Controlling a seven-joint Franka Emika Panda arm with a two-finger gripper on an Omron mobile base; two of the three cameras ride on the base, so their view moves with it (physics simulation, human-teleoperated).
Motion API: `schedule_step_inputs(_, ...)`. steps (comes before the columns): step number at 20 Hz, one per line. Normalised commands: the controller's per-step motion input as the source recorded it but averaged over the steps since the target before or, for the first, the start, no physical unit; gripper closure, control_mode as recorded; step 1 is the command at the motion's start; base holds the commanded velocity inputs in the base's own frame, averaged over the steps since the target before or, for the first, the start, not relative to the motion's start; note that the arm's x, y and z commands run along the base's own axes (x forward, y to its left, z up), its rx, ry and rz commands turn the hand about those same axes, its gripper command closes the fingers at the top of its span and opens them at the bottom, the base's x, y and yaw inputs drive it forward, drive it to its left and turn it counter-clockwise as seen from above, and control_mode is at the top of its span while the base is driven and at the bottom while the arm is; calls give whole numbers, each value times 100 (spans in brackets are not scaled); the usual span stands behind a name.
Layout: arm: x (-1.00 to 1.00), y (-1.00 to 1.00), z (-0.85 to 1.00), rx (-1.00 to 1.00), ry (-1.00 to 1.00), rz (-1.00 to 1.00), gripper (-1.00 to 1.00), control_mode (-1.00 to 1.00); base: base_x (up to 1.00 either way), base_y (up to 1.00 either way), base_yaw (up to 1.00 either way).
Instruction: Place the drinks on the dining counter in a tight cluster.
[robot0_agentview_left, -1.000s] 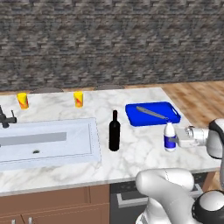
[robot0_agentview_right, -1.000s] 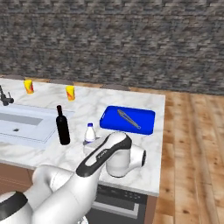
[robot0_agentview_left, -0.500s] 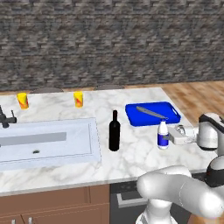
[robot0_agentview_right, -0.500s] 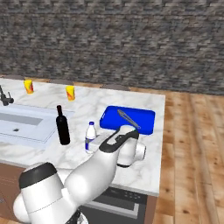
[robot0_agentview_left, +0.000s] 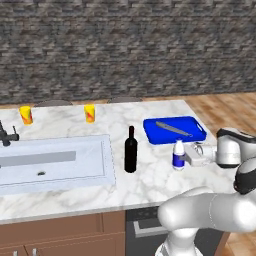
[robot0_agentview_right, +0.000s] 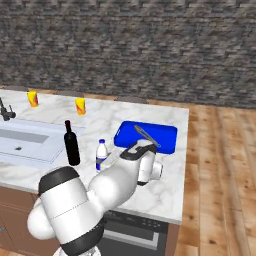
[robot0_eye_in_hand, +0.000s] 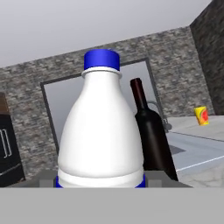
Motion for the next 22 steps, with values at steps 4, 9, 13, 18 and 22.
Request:
schedule_step_inputs(4,19,34,-16,0,-9,0,100,-100,0,0,0)
schedule_step_inputs(9,18,32,-16,0,-7,0,100,-100,0,0,0)
schedule_step_inputs(13,25,30,-18,0,0,0,100,-100,0,0,0)
schedule_step_inputs(18,23,34,-14,0,0,0,100,-100,0,0,0)
schedule_step_inputs(22,26,30,-16,0,0,0,100,-100,0,0,0)
